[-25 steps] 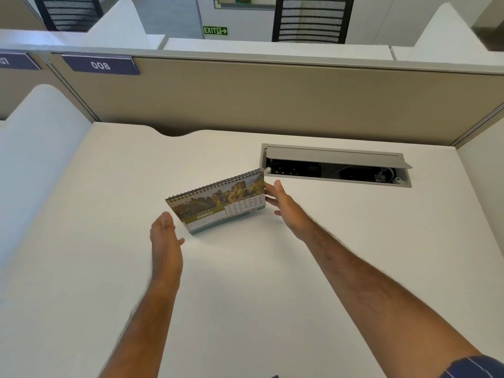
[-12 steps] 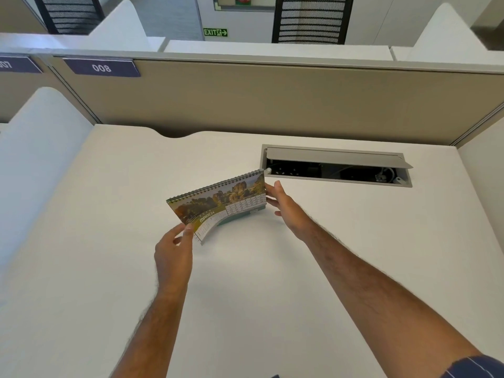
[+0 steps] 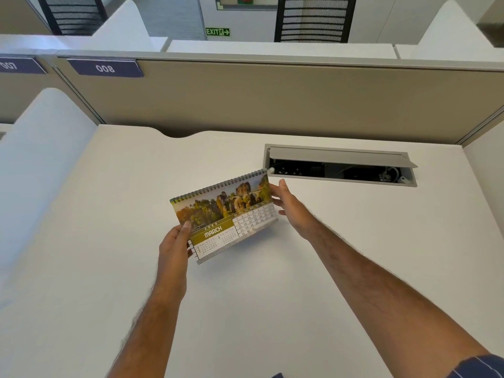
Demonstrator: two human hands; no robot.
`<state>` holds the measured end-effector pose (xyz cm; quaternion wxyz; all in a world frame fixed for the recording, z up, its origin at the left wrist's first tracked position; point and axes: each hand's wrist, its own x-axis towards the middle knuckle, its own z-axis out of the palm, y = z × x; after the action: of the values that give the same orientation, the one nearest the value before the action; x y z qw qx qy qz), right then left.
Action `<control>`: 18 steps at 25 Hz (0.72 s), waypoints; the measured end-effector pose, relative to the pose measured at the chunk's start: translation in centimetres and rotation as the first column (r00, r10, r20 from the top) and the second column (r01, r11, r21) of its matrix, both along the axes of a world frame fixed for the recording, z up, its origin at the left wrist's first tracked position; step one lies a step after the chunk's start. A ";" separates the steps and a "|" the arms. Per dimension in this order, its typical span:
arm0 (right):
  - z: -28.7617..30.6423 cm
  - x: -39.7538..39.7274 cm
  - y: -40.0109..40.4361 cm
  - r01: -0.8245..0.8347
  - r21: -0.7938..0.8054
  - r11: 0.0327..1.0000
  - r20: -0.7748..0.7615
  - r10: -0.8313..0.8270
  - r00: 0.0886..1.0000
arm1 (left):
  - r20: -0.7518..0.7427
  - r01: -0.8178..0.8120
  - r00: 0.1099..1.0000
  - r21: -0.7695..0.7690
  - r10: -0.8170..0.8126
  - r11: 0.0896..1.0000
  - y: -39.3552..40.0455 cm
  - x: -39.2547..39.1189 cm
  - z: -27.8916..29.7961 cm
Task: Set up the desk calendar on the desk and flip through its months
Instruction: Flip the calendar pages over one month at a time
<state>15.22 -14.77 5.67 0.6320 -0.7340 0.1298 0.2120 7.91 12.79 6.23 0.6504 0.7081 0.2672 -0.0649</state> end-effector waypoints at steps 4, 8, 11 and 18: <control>-0.2 0.1 -0.2 0.005 0.034 0.999 -0.027 -0.004 1.000 | 0.073 -0.036 0.996 -0.268 0.057 0.963 0.7 0.3 1.8; -0.2 0.1 -0.3 0.032 0.052 0.998 -0.024 -0.030 0.999 | 0.186 -0.050 0.972 -0.442 0.146 0.895 1.5 2.2 3.2; 0.0 0.3 -0.3 0.010 0.046 0.999 0.007 -0.011 1.000 | 0.258 0.026 0.962 -0.398 0.084 0.917 1.9 3.6 3.9; -0.2 0.6 -0.3 0.011 0.038 0.999 -0.005 -0.011 1.000 | 0.228 -0.018 0.971 -0.216 0.068 0.976 2.1 4.9 3.3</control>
<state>15.87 -15.06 5.49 0.6468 -0.7206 0.1311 0.2127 12.81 14.91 9.48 0.7507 0.6311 0.1955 0.0052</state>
